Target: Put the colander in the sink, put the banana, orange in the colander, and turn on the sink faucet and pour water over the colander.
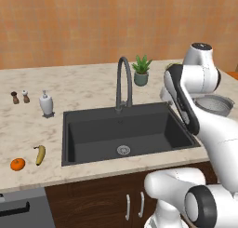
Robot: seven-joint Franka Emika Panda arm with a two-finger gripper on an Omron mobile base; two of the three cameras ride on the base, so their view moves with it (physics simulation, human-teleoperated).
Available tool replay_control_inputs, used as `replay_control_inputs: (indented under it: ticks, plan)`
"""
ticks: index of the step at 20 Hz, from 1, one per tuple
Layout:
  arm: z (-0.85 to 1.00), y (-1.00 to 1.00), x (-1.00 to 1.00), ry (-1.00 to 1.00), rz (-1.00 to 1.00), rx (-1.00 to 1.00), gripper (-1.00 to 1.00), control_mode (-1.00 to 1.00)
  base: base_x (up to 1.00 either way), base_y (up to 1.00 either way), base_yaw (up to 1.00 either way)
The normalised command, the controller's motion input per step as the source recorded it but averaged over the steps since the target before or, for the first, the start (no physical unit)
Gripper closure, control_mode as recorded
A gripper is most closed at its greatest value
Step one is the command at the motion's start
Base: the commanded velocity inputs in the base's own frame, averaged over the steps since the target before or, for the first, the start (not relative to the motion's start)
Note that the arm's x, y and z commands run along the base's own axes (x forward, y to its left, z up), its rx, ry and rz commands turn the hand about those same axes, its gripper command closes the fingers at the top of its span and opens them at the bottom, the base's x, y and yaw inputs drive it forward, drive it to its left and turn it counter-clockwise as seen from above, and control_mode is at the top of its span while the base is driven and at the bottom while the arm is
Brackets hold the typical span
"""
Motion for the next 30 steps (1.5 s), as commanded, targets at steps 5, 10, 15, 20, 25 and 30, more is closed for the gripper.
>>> replay_control_inputs:
  ticks: [5,10,15,20,25,30]
  plan:
    - [-0.22,-1.0,-0.05,0.0,0.0,0.0,-1.0,-1.0,0.0,0.0,0.0]
    - [-0.31,-0.97,0.0,0.01,0.06,0.0,-1.0,-1.0,0.0,0.0,0.0]
    - [-0.25,-0.77,0.09,0.02,0.16,0.0,-1.0,-1.0,0.0,0.0,0.0]
    - [-0.16,-0.55,0.37,0.07,0.26,0.0,-1.0,-1.0,0.0,0.0,0.0]
    - [-0.14,-0.54,0.39,0.06,0.29,0.0,-1.0,-1.0,0.0,0.0,0.0]
    - [-0.17,-0.32,0.6,0.03,0.18,-0.01,-1.0,-1.0,0.0,0.0,0.0]
